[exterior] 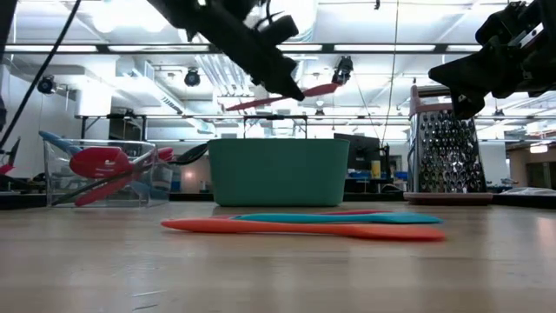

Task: Pick & Place Kitchen Items
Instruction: Put the pink spatula into the green bin, then put the orange spatula into the green bin

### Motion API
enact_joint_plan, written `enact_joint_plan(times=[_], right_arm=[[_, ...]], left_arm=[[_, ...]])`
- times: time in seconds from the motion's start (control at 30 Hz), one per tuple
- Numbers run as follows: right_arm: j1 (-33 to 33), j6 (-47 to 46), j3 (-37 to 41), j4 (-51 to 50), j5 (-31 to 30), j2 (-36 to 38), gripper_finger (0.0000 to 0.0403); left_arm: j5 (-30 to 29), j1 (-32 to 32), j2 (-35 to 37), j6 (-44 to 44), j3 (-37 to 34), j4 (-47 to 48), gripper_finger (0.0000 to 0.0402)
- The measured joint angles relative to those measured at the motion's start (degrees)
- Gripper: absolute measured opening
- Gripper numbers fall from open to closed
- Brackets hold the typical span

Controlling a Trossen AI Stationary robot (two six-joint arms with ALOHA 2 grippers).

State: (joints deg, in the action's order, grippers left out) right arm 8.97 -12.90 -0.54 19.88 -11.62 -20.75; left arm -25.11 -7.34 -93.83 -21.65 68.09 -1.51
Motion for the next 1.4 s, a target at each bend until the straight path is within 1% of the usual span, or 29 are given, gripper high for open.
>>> enact_joint_plan(times=[0.07,0.17,0.3,0.4,0.53,0.7,0.87,0.97,1.07,1.3,1.4], right_arm=[[0.0,0.0,0.0,0.0,0.0,0.0,0.0009],[0.0,0.0,0.0,0.0,0.0,0.0,0.0009],[0.0,0.0,0.0,0.0,0.0,0.0,0.0009],[0.0,0.0,0.0,0.0,0.0,0.0,0.0009],[0.0,0.0,0.0,0.0,0.0,0.0,0.0009],[0.0,0.0,0.0,0.0,0.0,0.0,0.0009],[0.0,0.0,0.0,0.0,0.0,0.0,0.0009],[0.0,0.0,0.0,0.0,0.0,0.0,0.0009],[0.0,0.0,0.0,0.0,0.0,0.0,0.0009],[0.0,0.0,0.0,0.0,0.0,0.0,0.0009],[0.0,0.0,0.0,0.0,0.0,0.0,0.0009]], left_arm=[[3.7,-3.8,-0.2,3.2,0.7,-0.2,0.0037],[12.0,-9.0,-0.5,10.3,0.5,-0.2,0.0037],[17.4,-13.7,-0.5,18.3,-0.5,0.0,0.0038],[21.5,-15.2,-0.5,19.8,-1.1,0.4,0.0038],[22.9,-15.1,-0.5,19.1,-1.3,-0.8,0.0039],[23.0,-15.1,-0.5,19.3,-1.5,-0.5,0.0039],[23.5,-15.1,-0.5,22.2,-1.7,-0.1,0.0039],[24.2,-14.9,-0.5,22.4,-1.7,0.0,0.0043],[24.1,-14.7,-0.5,22.9,-1.7,0.3,0.0059],[23.5,-13.9,-0.5,23.9,-1.7,0.3,0.0130],[24.1,-13.2,0.0,25.5,-1.7,0.3,0.0150]])
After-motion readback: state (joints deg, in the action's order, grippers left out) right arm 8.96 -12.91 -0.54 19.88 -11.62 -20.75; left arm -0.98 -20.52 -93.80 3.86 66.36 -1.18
